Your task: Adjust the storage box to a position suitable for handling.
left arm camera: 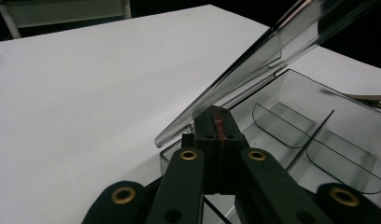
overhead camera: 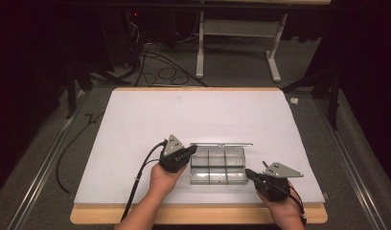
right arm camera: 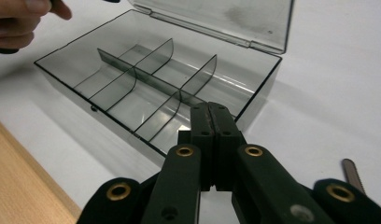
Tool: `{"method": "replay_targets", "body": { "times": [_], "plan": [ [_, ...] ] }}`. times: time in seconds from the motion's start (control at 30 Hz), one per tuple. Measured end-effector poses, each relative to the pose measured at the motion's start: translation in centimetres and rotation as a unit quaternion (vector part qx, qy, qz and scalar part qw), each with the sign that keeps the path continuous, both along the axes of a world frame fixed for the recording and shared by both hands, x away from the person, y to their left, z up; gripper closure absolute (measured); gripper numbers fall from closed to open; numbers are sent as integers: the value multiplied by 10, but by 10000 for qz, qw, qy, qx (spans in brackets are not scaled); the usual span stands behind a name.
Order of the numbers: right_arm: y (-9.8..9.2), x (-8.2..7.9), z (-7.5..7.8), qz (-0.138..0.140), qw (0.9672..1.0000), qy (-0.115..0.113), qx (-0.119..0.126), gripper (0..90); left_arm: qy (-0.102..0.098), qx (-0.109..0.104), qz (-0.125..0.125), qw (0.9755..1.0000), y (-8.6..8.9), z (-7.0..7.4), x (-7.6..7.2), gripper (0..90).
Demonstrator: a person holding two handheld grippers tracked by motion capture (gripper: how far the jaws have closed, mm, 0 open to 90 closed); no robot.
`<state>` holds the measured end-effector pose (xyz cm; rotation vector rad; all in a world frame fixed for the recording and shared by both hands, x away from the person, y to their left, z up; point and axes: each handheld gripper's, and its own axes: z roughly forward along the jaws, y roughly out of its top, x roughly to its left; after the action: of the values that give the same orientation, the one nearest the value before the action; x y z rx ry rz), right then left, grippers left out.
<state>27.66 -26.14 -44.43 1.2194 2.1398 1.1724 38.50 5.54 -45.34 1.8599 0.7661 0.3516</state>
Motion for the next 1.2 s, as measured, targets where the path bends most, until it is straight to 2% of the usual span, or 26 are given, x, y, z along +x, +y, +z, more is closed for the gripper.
{"method": "replay_targets", "body": {
  "times": [0.2,0.8,0.97,1.2],
  "plan": [
    [1,0,-3,111,9999,50,-7,900,3,21,52,10000,-2,-3,6,898],
    [2,0,-6,178,9998,95,-90,900,100,76,178,9998,-5,-15,19,898],
    [2,0,-6,196,9997,97,-96,900,249,-44,171,9995,-3,-15,23,898],
    [3,0,-6,213,9996,109,-123,900,232,-49,176,9996,-5,-15,23,899]
  ]
}}
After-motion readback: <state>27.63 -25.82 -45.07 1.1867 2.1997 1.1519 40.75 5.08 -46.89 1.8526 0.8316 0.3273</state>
